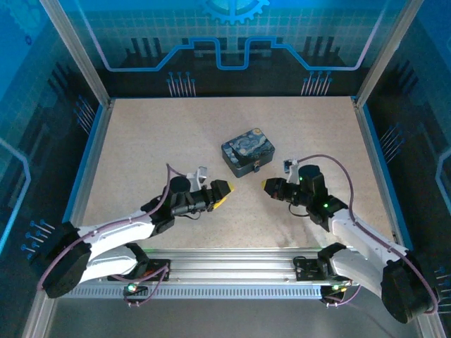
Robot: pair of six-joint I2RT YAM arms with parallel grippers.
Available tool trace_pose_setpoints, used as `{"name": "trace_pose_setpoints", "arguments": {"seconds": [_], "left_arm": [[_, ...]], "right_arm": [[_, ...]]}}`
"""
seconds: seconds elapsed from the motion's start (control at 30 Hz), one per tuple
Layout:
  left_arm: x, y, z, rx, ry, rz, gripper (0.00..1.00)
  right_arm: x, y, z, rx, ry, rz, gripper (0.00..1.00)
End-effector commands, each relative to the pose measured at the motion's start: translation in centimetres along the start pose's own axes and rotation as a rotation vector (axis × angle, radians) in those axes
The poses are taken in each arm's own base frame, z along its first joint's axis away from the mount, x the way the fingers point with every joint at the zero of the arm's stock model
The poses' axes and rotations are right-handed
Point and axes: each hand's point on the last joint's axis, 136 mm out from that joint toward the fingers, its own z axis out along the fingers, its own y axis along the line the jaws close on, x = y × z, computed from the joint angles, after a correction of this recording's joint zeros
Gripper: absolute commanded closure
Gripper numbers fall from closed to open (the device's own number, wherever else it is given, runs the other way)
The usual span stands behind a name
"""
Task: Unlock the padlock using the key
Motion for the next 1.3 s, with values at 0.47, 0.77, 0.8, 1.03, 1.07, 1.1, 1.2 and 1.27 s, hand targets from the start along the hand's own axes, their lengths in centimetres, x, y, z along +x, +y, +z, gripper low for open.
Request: {"name": "trace_pose_setpoints", "arguments": {"seconds": [0.47, 0.77, 0.8, 1.03, 1.07, 1.1, 1.2, 1.27], "left_arm": [[2.1, -5.0, 4.9, 0.219, 0.055, -0.026, 0.51], [2.6, -5.4, 6.4, 0.240, 0.077, -0.038, 0.54], [2.7, -5.5, 6.5, 0.244, 0.081, -0.039, 0.54], [2.7, -5.4, 6.9, 0.250, 0.081, -0.049, 0.59], [2.7, -5.4, 6.9, 0.252, 0.081, -0.049, 0.59], [2.7, -5.4, 7.0, 0.250, 0.082, -0.050, 0.60], [2.7, -5.3, 7.0, 0.249, 0.081, -0.052, 0.63], [2.6, -5.3, 7.1, 0.248, 0.076, -0.050, 0.66]], "right_arm": [[0.2, 3.4, -1.1, -0.105, -0.103, 0.377, 0.98], [0.9, 3.8, -1.0, -0.103, -0.100, 0.385, 0.98], [1.0, 3.8, -1.0, -0.102, -0.098, 0.384, 0.98], [1.2, 3.7, -1.0, -0.097, -0.098, 0.390, 0.98], [1.2, 3.9, -1.1, -0.100, -0.098, 0.388, 0.98], [1.2, 3.9, -1.1, -0.102, -0.097, 0.389, 0.98], [1.2, 4.2, -1.2, -0.110, -0.098, 0.387, 0.99], [1.3, 4.4, -1.3, -0.114, -0.094, 0.387, 0.99]]}}
